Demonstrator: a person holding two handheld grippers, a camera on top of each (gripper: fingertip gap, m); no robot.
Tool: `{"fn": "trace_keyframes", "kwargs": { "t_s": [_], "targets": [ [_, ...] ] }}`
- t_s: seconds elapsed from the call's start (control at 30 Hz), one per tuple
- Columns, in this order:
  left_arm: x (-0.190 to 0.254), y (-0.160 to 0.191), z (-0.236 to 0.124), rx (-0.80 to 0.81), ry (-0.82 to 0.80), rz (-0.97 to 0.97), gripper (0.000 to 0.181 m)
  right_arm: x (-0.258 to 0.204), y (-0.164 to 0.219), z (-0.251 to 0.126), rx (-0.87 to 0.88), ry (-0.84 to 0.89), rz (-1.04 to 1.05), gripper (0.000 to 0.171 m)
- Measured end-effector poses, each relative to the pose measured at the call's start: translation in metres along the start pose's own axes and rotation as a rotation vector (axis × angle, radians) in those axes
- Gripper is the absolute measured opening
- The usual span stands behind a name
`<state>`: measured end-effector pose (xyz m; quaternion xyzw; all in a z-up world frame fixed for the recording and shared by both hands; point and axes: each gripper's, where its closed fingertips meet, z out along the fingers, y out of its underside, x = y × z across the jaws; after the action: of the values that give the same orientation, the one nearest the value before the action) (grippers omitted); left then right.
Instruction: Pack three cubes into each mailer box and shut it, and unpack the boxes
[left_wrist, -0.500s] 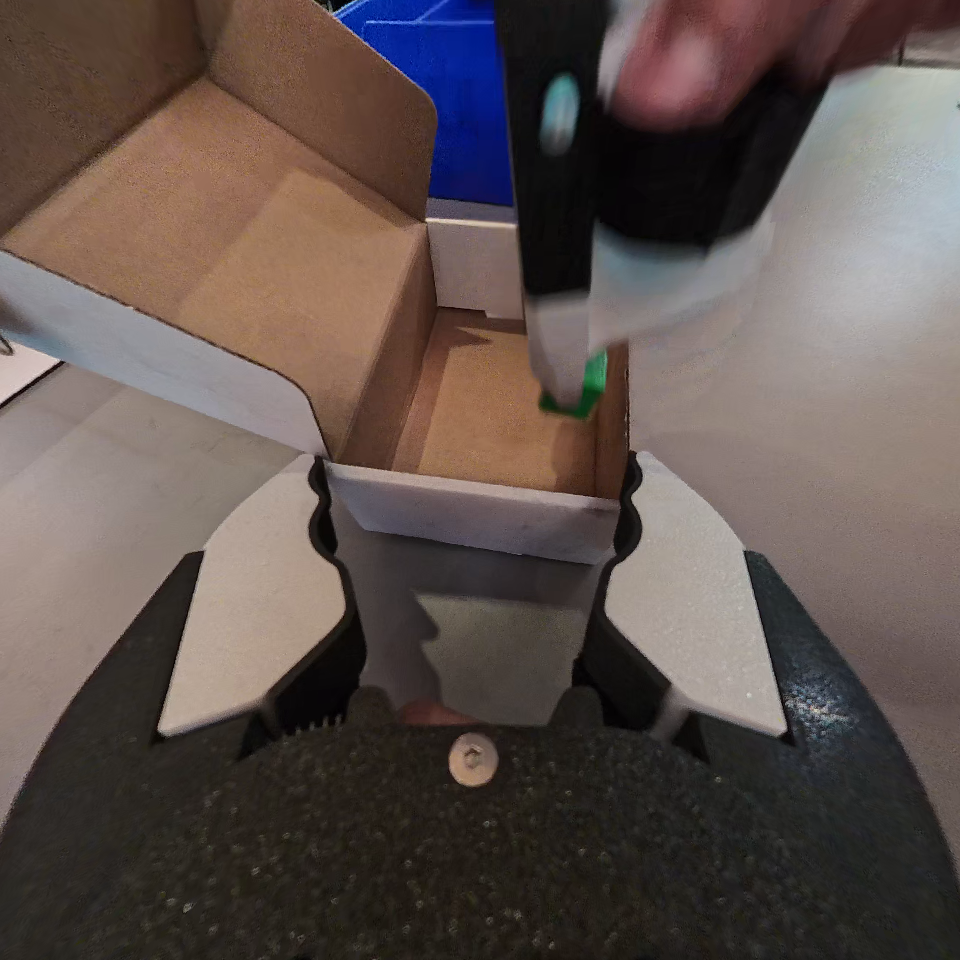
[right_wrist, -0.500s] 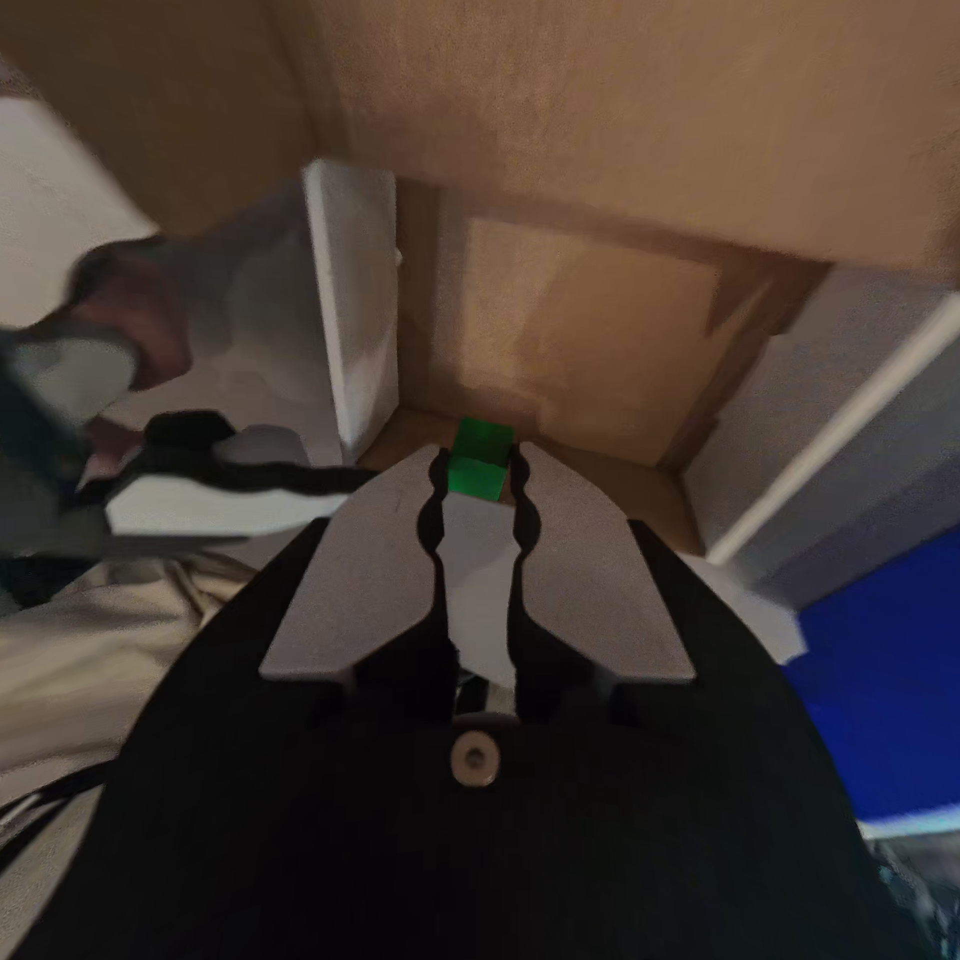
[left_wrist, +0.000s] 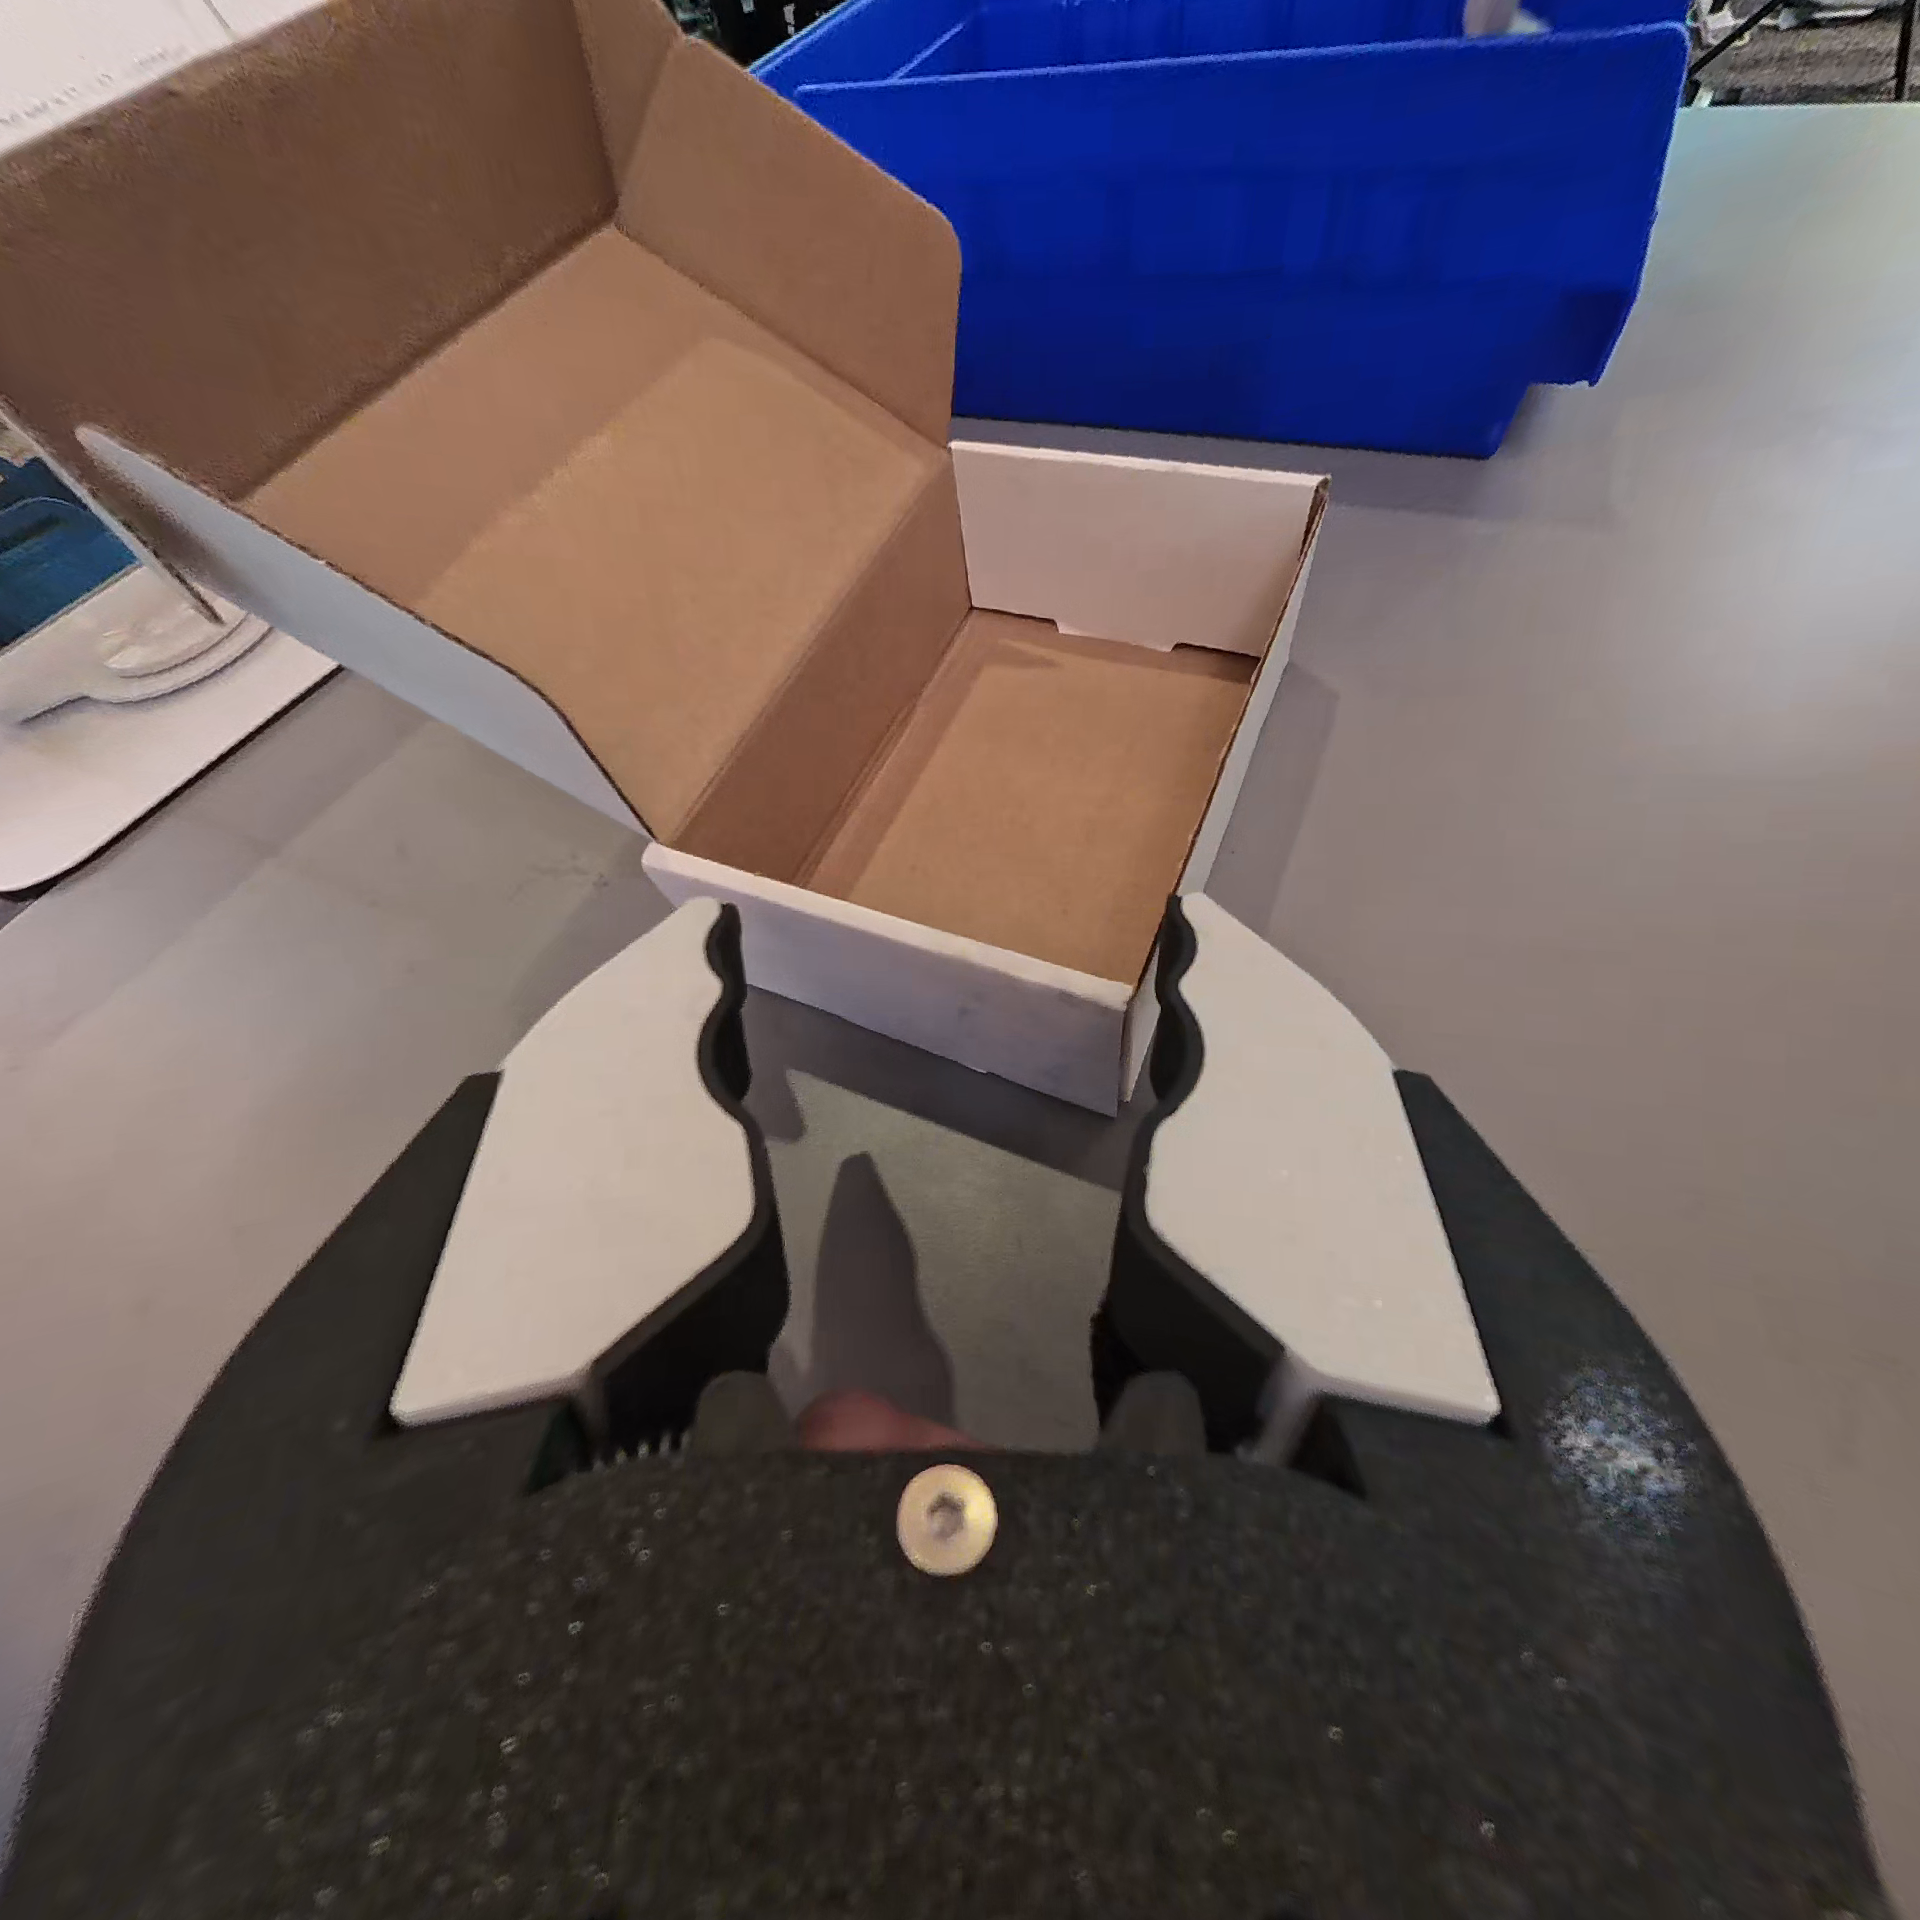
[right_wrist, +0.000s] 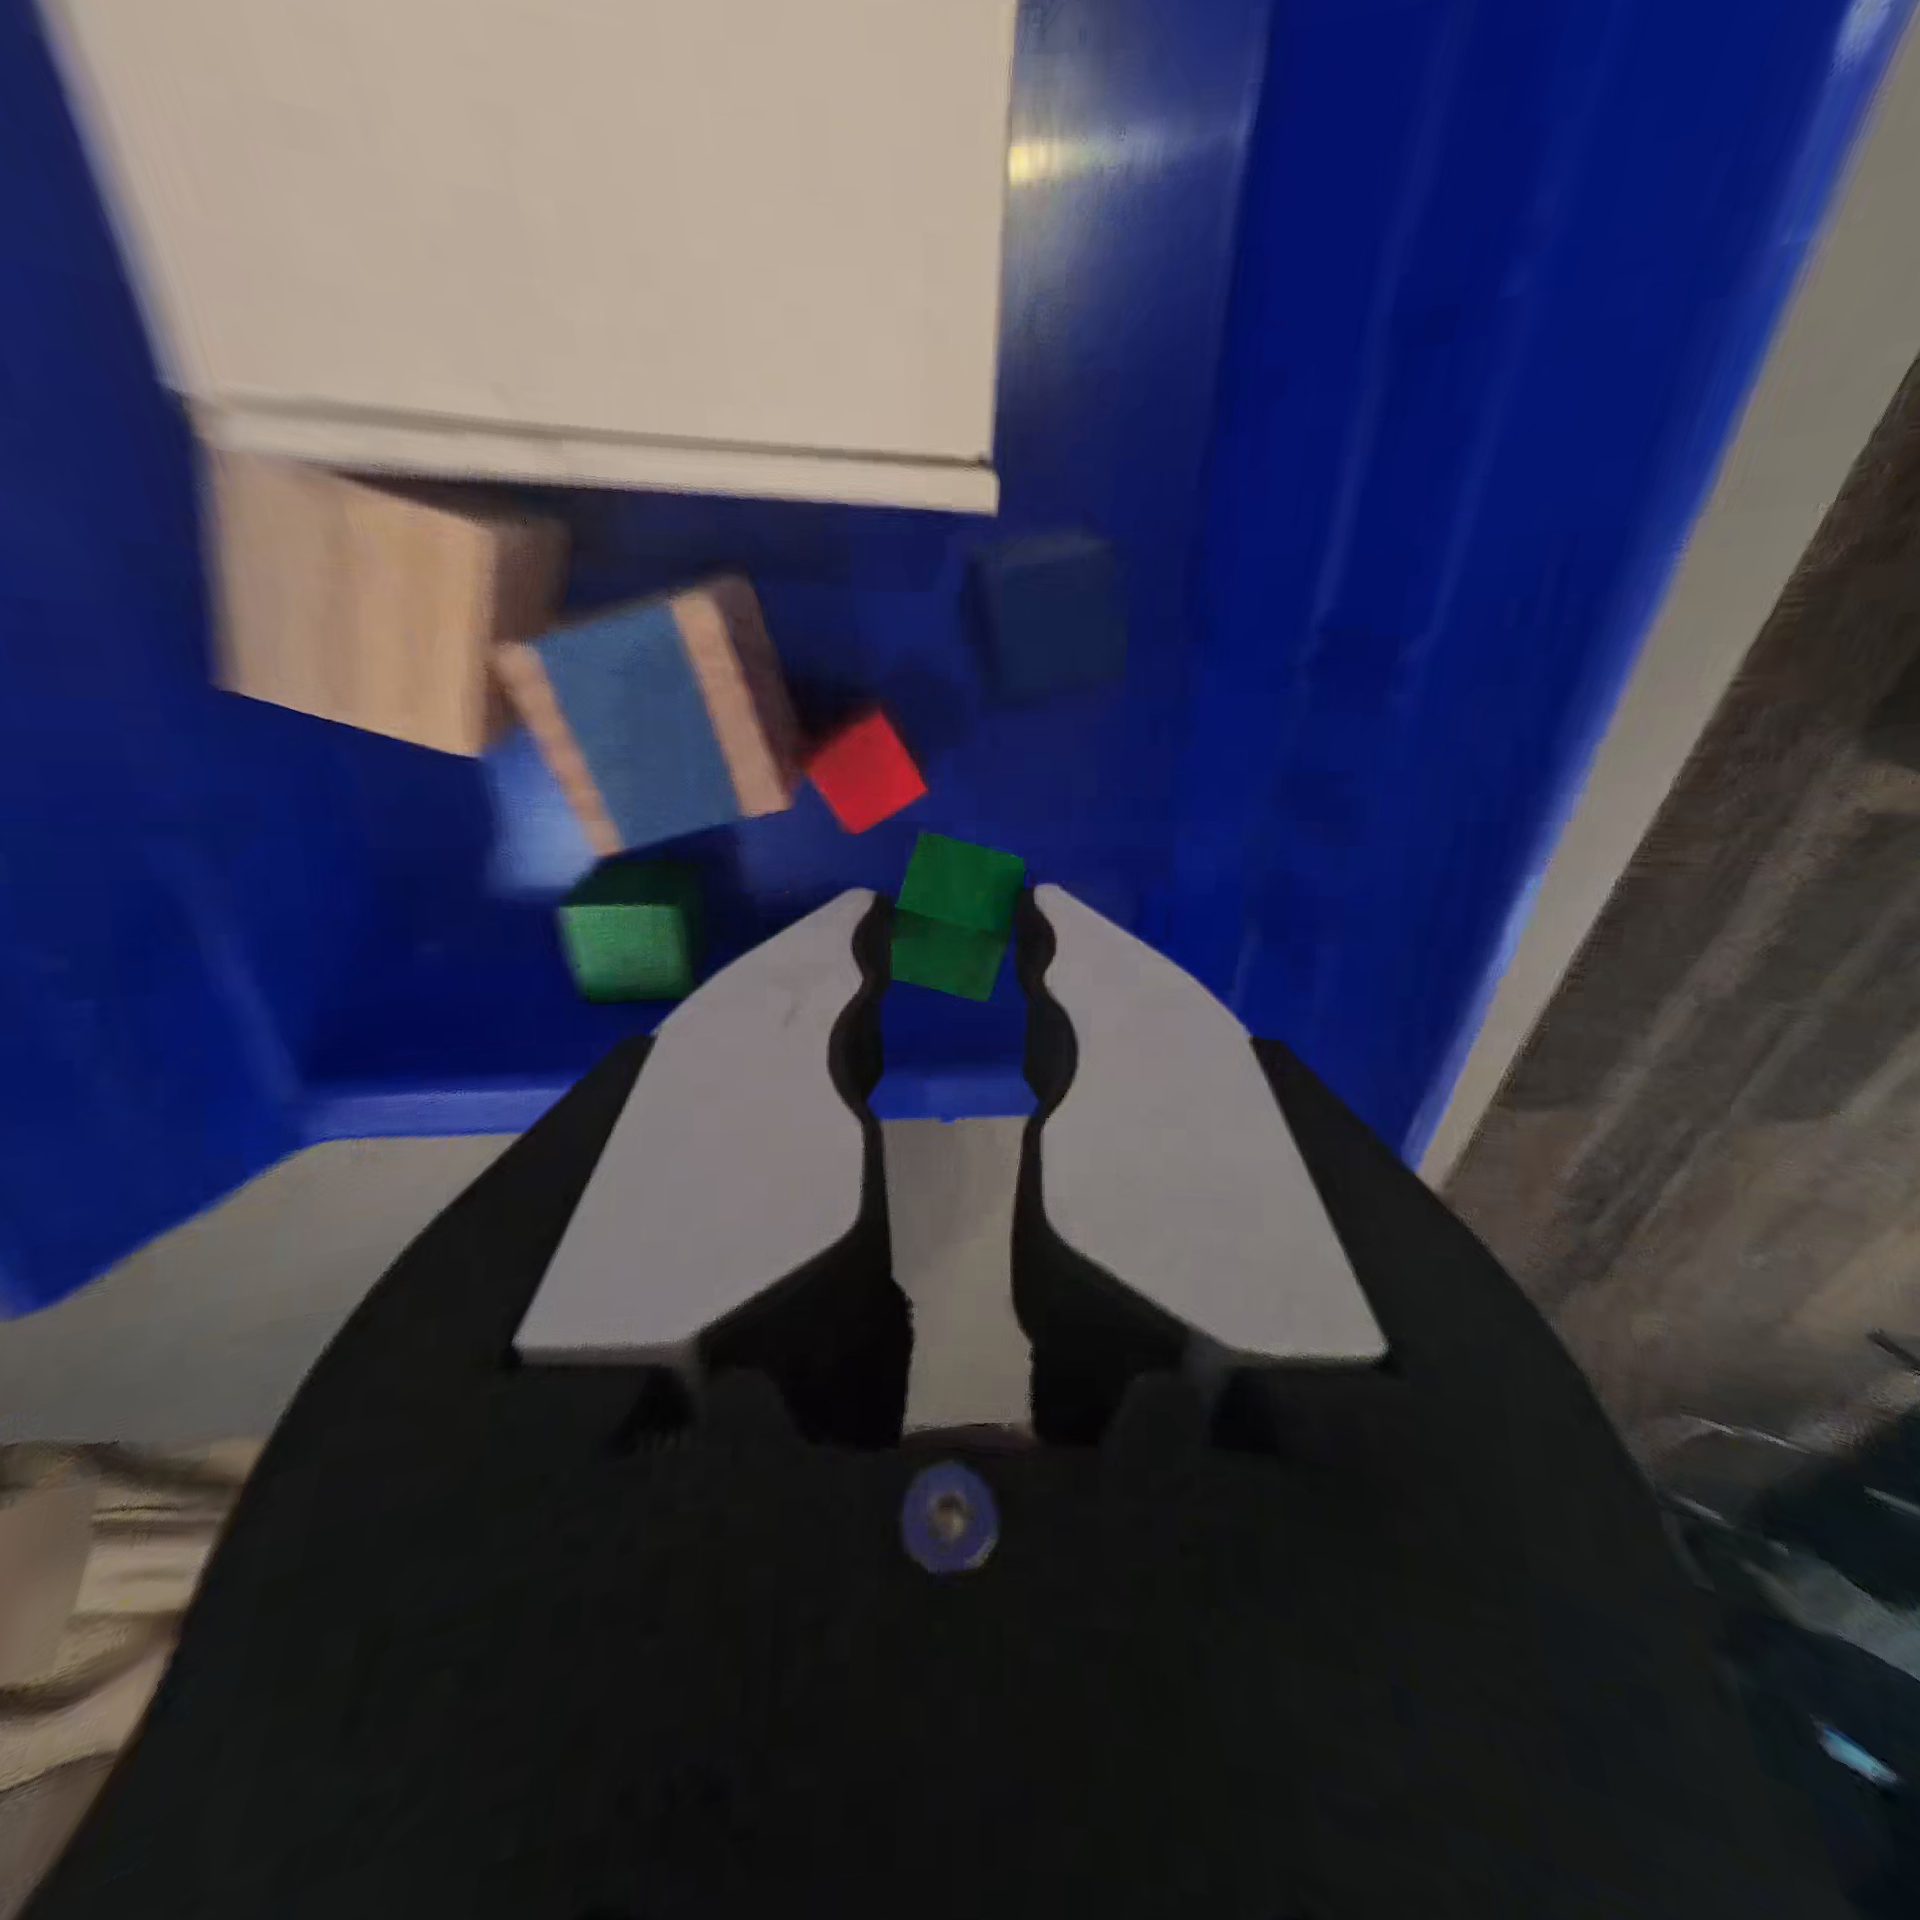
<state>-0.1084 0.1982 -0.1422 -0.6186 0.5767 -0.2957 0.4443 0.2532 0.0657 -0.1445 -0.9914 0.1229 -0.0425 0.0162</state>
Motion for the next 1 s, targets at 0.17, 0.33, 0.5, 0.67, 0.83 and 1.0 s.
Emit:
{"fn": "trace_keyframes", "kwargs": {
  "t_s": [0.17, 0.33, 0.5, 0.67, 0.83, 1.0],
  "targets": [
    [0.000, 0.001, 0.000, 0.004, 0.016, -0.022, 0.075, 0.015, 0.006, 0.041, -0.126, 0.165, -0.150, 0.023],
    [-0.002, 0.003, 0.001, -0.002, 0.033, -0.064, 0.075, 0.020, 0.001, 0.048, -0.123, 0.213, -0.196, 0.027],
    [-0.004, 0.002, -0.001, -0.007, 0.032, -0.072, 0.073, 0.002, -0.018, -0.020, 0.228, 0.193, -0.141, 0.047],
    [-0.008, -0.014, -0.010, 0.059, 0.084, -0.199, 0.073, -0.116, -0.015, -0.102, 0.829, -0.137, -0.143, 0.044],
    [-0.047, -0.050, -0.023, 0.200, 0.125, -0.517, 0.073, -0.218, -0.040, -0.109, 0.968, -0.300, -0.336, 0.060],
    [-0.084, -0.065, -0.008, 0.114, -0.038, -0.481, 0.077, -0.226, -0.119, -0.083, 0.861, -0.156, -0.300, 0.066]
  ]
}}
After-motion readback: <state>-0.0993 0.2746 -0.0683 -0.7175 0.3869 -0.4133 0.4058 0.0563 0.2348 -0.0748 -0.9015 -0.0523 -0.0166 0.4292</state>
